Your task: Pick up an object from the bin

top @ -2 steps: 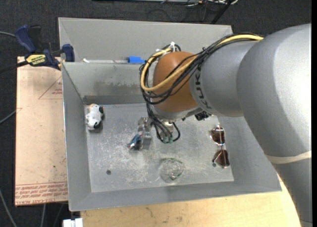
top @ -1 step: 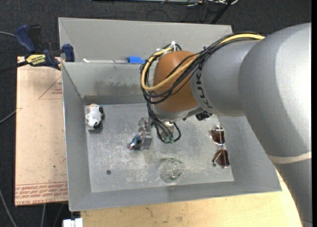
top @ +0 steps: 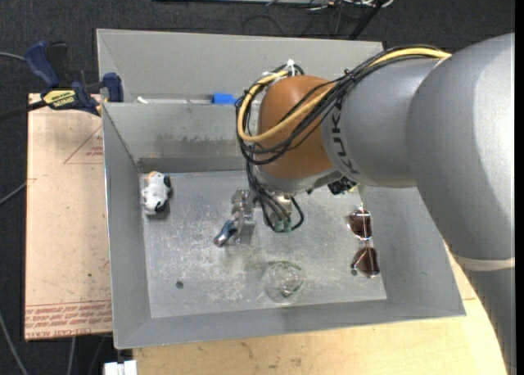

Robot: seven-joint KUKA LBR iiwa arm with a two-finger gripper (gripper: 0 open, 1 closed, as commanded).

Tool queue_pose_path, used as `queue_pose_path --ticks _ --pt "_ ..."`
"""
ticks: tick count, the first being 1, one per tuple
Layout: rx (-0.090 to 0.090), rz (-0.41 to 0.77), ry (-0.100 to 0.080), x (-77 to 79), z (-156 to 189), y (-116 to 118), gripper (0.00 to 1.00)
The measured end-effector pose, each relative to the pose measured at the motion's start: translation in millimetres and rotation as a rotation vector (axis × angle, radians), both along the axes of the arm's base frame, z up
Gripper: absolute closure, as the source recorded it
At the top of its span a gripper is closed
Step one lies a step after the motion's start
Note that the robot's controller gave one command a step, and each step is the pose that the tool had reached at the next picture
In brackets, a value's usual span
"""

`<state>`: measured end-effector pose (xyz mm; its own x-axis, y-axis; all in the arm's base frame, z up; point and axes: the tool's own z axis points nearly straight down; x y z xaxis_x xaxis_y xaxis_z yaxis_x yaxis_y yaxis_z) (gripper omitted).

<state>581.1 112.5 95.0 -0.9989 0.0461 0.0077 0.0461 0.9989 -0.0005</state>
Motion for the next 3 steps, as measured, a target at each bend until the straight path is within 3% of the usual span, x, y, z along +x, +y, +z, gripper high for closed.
queue_pose_path --ticks 1,3 --pt "0.002 0.000 -0.010 2.8 18.2 0.5 1.00" --pt "0.001 -0.001 -0.009 2.2 37.4 0.4 1.00"
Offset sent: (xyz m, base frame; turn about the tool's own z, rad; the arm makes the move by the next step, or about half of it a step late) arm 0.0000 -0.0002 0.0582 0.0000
